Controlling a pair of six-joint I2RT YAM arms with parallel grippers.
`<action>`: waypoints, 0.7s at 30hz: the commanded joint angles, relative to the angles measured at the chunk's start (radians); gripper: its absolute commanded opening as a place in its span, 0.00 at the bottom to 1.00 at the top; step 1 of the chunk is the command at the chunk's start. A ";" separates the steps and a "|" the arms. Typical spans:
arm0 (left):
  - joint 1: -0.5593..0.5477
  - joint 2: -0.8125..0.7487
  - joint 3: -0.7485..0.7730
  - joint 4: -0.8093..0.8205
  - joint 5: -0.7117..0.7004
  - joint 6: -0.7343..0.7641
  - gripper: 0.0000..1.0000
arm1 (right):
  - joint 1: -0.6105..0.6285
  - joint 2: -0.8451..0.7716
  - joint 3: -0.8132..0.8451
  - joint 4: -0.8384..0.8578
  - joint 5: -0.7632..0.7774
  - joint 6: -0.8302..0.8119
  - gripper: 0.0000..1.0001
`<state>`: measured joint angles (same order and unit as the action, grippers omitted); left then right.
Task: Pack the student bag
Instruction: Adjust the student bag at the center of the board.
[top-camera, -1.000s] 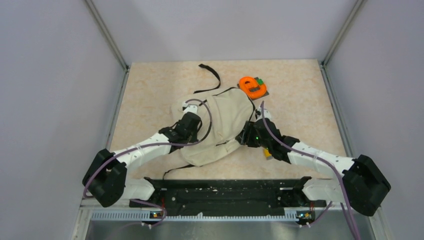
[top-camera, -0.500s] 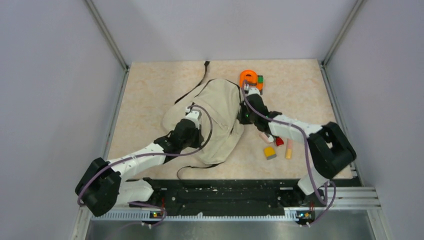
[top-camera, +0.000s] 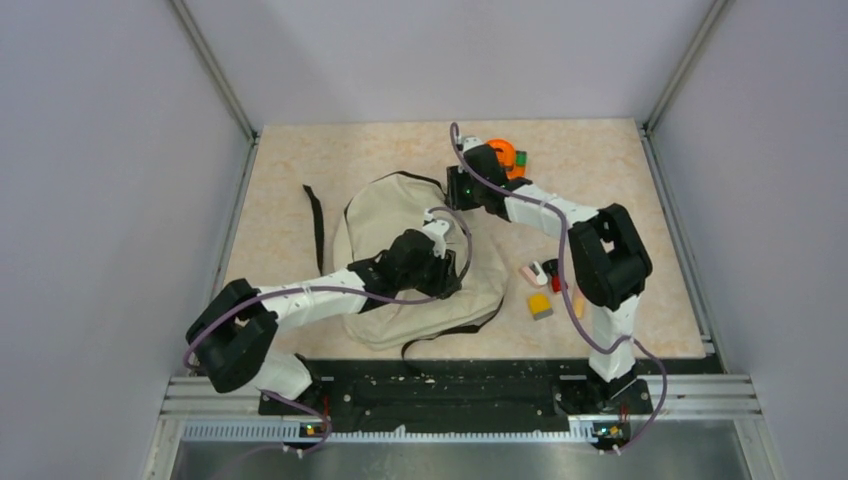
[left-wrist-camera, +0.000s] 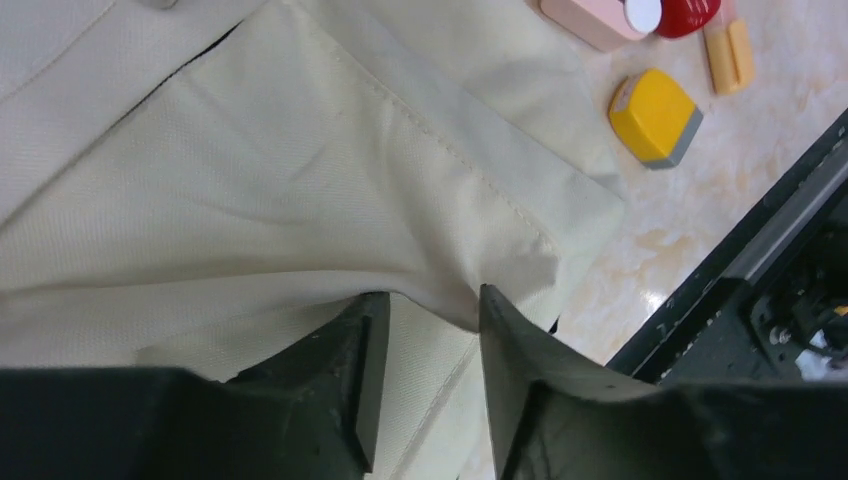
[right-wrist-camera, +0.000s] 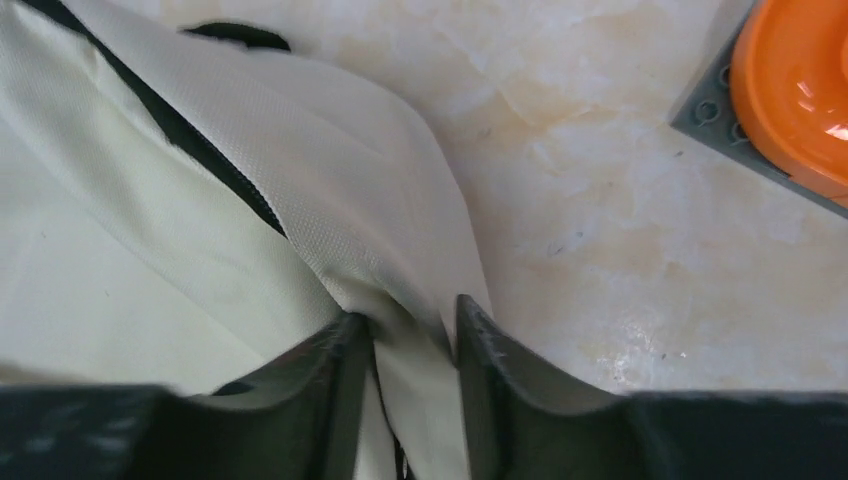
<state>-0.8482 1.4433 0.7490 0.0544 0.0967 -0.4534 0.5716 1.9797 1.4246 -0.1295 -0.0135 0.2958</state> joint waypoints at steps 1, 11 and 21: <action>-0.019 -0.072 0.053 -0.067 -0.043 0.008 0.53 | -0.038 -0.098 0.051 -0.004 -0.020 -0.056 0.45; 0.058 -0.286 0.001 -0.308 -0.218 -0.063 0.70 | -0.042 -0.359 -0.120 -0.048 -0.028 -0.065 0.72; 0.340 -0.410 -0.041 -0.395 -0.143 -0.096 0.75 | 0.071 -0.559 -0.313 0.006 -0.025 0.077 0.72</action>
<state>-0.6163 1.0740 0.7212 -0.3050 -0.0723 -0.5255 0.5579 1.4841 1.1503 -0.1566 -0.0582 0.3183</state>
